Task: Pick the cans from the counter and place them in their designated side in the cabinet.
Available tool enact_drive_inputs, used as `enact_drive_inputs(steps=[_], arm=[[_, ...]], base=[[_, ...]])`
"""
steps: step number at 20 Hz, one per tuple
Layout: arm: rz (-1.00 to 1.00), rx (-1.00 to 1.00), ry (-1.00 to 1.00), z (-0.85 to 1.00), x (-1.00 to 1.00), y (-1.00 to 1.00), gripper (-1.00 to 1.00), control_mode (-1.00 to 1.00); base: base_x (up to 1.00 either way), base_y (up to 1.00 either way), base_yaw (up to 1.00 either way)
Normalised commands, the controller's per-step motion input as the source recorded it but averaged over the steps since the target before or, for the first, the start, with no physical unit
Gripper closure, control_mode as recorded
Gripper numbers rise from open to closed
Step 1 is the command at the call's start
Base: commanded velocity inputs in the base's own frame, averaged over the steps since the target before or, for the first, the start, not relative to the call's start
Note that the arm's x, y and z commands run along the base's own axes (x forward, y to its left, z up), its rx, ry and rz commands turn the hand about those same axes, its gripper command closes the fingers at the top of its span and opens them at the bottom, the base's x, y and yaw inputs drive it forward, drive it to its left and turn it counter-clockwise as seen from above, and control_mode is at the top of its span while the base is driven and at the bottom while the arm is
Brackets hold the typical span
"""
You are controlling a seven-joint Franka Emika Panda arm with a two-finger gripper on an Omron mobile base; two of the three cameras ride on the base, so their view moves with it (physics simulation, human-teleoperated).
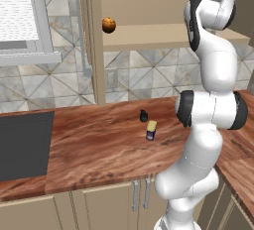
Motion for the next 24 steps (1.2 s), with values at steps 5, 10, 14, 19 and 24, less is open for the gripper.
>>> enact_drive_inputs(steps=[5, 10, 14, 19, 24], arm=[[0.02, 0.00, -0.05, -0.12, 0.07, 0.00, -1.00, -1.00], [0.04, 0.00, -0.15, 0.00, 0.03, 0.00, -1.00, -1.00], [0.04, 0.00, -0.18, 0.00, 0.00, 0.07, -1.00, -1.00], [0.03, 0.00, -0.15, 0.00, 0.25, 0.18, -1.00, -1.00], [0.03, 0.00, -0.13, 0.00, 0.52, 0.02, -1.00, -1.00]], base=[[0.00, 0.00, 0.00], [0.00, 0.00, 0.00], [0.00, 0.00, 0.00], [0.00, 0.00, 0.00], [0.00, 0.00, 0.00]])
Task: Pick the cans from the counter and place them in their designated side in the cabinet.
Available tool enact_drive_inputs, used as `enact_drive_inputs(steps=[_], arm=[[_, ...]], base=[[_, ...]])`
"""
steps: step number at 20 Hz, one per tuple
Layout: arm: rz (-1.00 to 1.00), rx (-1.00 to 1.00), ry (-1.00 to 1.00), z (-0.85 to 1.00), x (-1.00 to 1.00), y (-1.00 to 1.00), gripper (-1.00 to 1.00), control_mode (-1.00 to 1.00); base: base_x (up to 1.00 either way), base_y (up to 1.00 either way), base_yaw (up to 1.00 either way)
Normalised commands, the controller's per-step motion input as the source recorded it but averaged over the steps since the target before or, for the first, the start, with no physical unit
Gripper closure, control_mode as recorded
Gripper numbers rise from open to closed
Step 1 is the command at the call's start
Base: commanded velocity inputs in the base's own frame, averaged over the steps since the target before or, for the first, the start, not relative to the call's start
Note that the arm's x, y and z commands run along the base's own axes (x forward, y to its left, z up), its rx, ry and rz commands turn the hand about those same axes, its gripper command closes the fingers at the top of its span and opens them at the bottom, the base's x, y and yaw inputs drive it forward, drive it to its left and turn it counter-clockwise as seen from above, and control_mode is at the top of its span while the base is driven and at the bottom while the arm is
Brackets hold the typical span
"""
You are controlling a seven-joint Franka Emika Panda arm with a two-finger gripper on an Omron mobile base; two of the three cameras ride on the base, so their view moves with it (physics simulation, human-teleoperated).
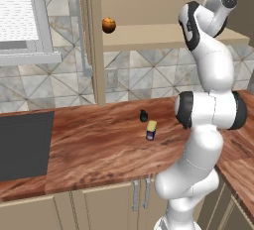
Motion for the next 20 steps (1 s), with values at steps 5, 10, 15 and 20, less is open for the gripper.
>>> enact_drive_inputs(steps=[5, 10, 15, 20], arm=[[0.04, 0.00, -0.16, 0.00, 0.42, 0.01, -1.00, -1.00], [0.05, 0.00, -0.20, 0.17, 0.09, 0.00, -1.00, -1.00], [0.07, 0.00, -0.19, 0.47, -0.27, 0.04, -1.00, -1.00], [0.07, 0.00, -0.11, 0.04, -0.57, 0.21, -1.00, -1.00]], base=[[0.00, 0.00, 0.00], [0.00, 0.00, 0.00], [0.00, 0.00, 0.00], [0.00, 0.00, 0.00]])
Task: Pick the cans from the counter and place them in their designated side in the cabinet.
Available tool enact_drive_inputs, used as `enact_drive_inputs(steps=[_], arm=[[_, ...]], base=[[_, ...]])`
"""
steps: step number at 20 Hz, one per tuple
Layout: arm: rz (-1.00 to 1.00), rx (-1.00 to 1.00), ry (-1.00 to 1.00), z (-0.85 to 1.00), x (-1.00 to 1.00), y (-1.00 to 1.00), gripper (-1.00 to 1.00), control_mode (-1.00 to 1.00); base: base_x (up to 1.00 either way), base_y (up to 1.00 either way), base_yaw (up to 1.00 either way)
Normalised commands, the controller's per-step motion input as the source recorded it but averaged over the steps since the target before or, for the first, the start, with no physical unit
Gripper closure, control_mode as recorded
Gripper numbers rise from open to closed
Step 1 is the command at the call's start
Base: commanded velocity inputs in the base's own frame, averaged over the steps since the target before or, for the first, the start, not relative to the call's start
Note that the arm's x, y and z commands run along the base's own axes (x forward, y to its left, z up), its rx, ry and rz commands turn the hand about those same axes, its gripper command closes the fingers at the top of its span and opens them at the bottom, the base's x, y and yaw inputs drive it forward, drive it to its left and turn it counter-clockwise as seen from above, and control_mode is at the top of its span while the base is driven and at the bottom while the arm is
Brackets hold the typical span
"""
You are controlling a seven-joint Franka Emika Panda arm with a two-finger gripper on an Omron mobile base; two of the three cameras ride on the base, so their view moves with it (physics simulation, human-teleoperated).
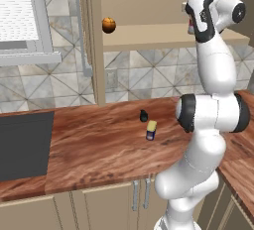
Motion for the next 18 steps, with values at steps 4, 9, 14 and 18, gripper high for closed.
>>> enact_drive_inputs(steps=[4, 9, 14, 18], arm=[[0.05, 0.00, -0.02, 0.00, -0.63, 0.52, -1.00, -1.00], [0.02, -0.01, 0.00, 0.00, -0.71, 0.54, -1.00, -1.00], [-0.02, 0.01, -0.04, -0.10, -0.93, 0.51, -1.00, -1.00], [-0.02, 0.00, 0.07, -0.32, -0.95, 0.50, -1.00, -1.00]], base=[[0.00, 0.00, 0.00], [0.00, 0.00, 0.00], [0.00, 0.00, 0.00], [0.00, 0.00, 0.00]])
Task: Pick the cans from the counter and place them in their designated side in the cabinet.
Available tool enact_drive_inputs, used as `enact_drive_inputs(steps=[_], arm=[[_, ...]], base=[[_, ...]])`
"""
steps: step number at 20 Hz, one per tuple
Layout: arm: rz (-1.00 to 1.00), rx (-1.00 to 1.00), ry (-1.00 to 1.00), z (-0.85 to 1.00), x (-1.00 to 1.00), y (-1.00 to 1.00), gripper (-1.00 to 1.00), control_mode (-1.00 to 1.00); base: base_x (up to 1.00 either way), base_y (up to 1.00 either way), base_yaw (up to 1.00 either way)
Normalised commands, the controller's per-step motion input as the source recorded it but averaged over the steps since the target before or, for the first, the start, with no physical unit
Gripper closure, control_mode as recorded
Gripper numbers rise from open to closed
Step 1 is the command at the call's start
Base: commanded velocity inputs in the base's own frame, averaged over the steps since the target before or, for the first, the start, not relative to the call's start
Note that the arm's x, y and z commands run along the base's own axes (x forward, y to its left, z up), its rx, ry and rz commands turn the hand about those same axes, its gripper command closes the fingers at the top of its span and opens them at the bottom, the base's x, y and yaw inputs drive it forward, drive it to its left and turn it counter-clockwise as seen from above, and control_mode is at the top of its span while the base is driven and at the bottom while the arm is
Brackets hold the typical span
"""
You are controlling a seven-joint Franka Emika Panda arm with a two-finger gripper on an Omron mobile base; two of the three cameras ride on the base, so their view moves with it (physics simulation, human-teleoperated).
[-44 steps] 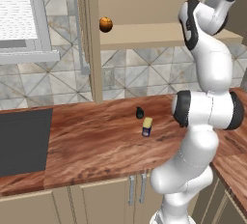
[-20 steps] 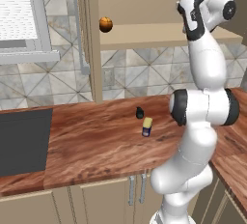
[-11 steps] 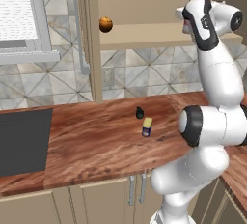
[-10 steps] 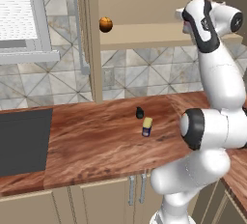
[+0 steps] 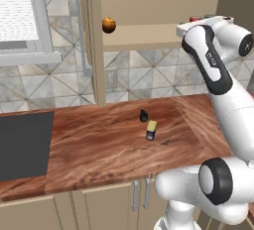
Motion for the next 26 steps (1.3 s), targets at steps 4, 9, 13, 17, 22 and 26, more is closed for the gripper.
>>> enact_drive_inputs(steps=[4, 9, 13, 17, 22, 26], arm=[[0.03, -0.08, 0.10, -0.58, -0.72, 0.36, -1.00, -1.00], [0.01, -0.05, 0.24, -0.31, -0.62, 0.32, -1.00, -1.00], [0.00, 0.00, 0.49, -0.16, -0.42, 0.18, -1.00, -1.00], [0.00, 0.00, 0.47, -0.25, -0.23, 0.17, -1.00, -1.00], [0.00, 0.03, 0.13, -0.34, -0.19, 0.10, -1.00, -1.00], [-0.03, 0.01, 0.01, -0.55, -0.32, 0.00, -1.00, -1.00]], base=[[0.00, 0.00, 0.00], [0.00, 0.00, 0.00], [0.00, 0.00, 0.00], [0.00, 0.00, 0.00], [0.00, 0.00, 0.00], [0.00, 0.00, 0.00]])
